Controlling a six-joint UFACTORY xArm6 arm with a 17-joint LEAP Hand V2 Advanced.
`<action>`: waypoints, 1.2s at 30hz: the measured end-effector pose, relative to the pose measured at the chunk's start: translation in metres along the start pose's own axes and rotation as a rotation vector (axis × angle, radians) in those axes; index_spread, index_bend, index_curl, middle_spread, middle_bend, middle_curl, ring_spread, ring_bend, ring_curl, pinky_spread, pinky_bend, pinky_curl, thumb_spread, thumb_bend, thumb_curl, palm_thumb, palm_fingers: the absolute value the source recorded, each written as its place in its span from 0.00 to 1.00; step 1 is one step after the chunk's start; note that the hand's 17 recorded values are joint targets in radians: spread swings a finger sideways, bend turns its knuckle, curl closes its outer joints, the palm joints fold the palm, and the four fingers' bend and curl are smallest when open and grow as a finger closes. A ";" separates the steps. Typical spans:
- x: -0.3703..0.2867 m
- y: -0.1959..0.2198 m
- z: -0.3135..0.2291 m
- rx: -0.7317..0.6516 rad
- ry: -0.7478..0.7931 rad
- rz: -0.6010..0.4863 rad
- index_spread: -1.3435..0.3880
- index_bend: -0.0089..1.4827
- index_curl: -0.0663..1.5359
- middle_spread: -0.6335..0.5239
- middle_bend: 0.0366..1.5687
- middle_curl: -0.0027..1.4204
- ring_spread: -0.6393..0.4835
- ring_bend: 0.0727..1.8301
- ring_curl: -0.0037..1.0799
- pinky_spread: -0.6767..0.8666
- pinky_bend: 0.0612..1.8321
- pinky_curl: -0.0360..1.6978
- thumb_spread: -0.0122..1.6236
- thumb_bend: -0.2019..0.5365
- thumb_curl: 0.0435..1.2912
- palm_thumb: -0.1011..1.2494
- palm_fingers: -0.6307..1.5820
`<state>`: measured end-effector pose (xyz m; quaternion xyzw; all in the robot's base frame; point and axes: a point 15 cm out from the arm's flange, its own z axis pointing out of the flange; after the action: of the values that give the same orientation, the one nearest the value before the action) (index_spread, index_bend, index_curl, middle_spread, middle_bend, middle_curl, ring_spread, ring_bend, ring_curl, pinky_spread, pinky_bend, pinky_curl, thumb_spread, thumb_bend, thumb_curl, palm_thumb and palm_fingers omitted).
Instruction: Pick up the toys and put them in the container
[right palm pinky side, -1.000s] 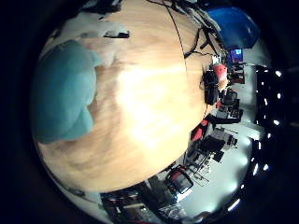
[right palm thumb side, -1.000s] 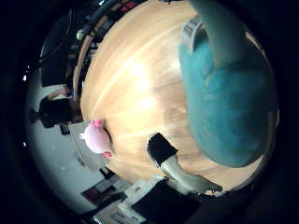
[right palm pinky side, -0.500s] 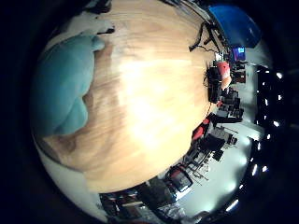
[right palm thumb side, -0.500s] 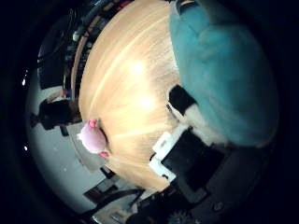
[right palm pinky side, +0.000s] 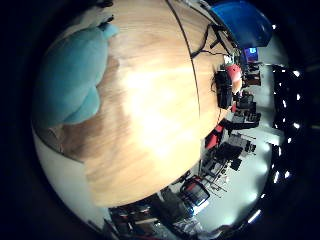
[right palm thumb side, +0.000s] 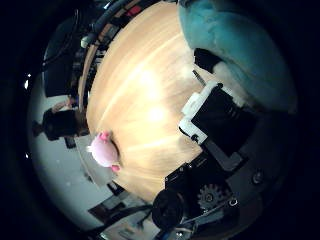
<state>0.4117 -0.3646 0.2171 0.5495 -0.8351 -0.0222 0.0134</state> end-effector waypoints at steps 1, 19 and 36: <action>-0.001 0.001 -0.005 0.005 0.001 -0.001 0.47 0.26 0.33 0.17 0.45 0.42 0.23 0.62 0.41 0.07 0.59 0.12 0.57 0.37 0.29 0.87 0.83; -0.071 -0.002 -0.133 0.077 0.028 -0.129 0.46 0.27 0.40 0.18 0.49 0.43 0.23 0.63 0.41 0.04 0.58 0.16 0.51 0.25 0.29 0.91 0.83; -0.255 0.050 -0.213 0.147 0.029 -0.418 0.46 0.26 0.44 0.18 0.50 0.42 0.22 0.63 0.41 0.04 0.57 0.19 0.50 0.25 0.29 0.90 0.83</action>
<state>0.4763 -0.1156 0.4331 0.7106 -0.7019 0.0443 -0.0198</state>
